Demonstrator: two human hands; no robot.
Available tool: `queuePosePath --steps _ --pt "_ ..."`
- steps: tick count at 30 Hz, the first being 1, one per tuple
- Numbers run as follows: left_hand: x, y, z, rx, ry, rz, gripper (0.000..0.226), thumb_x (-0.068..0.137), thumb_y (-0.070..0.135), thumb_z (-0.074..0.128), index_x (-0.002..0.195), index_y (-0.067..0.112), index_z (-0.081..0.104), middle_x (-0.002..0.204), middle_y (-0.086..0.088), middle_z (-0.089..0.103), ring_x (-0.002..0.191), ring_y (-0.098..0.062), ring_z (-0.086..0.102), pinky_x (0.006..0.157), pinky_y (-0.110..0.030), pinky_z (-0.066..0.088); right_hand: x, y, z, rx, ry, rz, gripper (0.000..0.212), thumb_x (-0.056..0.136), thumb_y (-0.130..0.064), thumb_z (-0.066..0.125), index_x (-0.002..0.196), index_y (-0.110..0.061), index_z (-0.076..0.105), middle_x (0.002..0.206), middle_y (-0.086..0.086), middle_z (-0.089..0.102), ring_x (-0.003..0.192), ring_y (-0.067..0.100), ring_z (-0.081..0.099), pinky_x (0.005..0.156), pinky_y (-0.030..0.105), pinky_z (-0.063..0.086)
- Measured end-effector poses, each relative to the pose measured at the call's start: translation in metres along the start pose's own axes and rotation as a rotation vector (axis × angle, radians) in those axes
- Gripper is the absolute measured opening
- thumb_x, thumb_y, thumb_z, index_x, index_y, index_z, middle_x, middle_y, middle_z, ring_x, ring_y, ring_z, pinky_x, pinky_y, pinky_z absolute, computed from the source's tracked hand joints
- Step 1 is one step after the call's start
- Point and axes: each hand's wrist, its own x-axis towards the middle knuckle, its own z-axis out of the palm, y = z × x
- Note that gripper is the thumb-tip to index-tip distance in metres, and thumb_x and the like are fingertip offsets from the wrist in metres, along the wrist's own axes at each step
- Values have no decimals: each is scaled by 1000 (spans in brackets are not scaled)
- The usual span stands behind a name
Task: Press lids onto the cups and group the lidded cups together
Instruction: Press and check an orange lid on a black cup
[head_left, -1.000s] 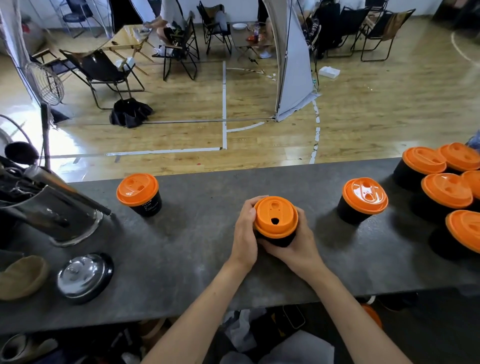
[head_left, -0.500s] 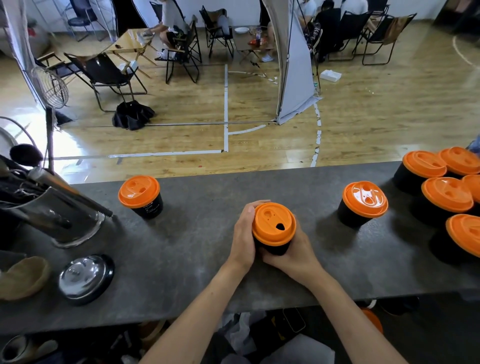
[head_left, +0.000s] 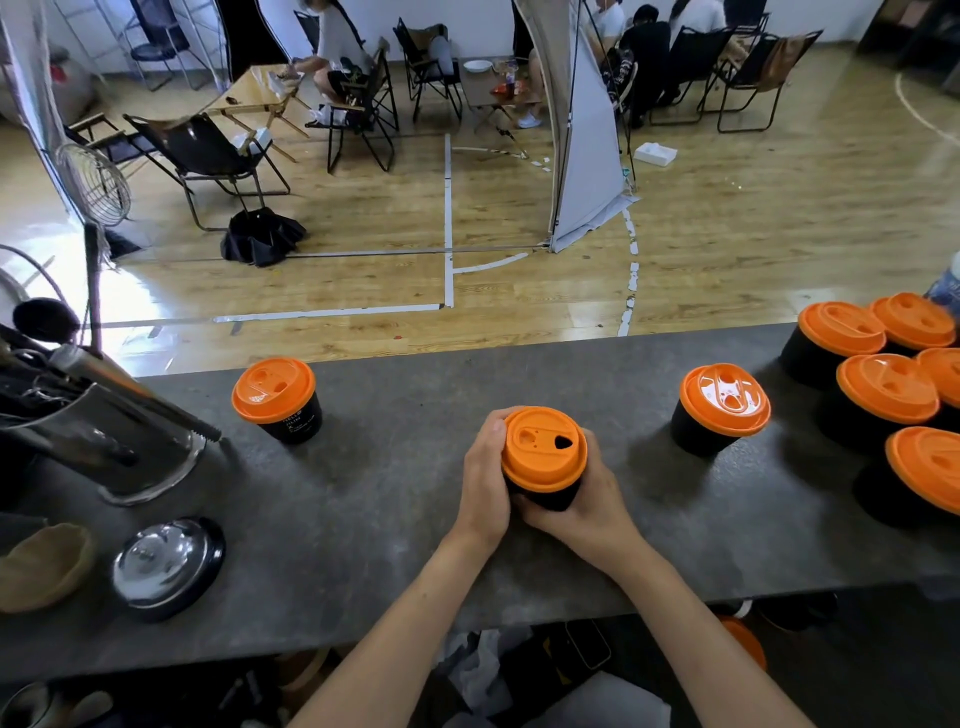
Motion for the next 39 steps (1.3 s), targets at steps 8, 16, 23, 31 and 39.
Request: queuePosePath --steps 8,16,23,31,39 --pt "-4 5 0 -28 6 43 42 102 31 33 118 5 63 112 -8 73 106 -22 69 92 -29 54 0 -6 3 -20 34 -43 81 60 -44 95 125 -38 48 120 -9 57 114 8 60 93 27 52" --pt "-4 4 3 -12 -6 19 41 105 29 30 114 10 65 110 -7 73 106 -21 69 93 -28 52 -2 -3 2 -3 -10 -35 86 68 -29 93 138 -27 43 131 -15 58 124 4 57 102 26 49" --pt "-4 3 1 -4 -35 20 43 104 29 30 116 7 65 111 -8 73 108 -22 68 94 -26 51 -1 -5 2 34 34 -37 79 66 -29 95 130 -24 50 124 -7 60 118 8 60 97 22 49" --pt "-5 5 2 26 -1 32 43 104 29 28 114 10 65 108 -1 73 103 -14 69 89 -22 52 -2 -7 3 -2 -5 -54 88 67 -40 92 138 -27 42 131 -14 53 124 3 55 99 19 47" --pt "-4 3 2 16 14 41 43 106 33 28 114 12 65 108 -4 73 105 -19 69 93 -26 52 -3 -4 2 -1 -7 -44 82 71 -32 91 138 -31 44 132 -15 57 125 2 54 102 17 45"
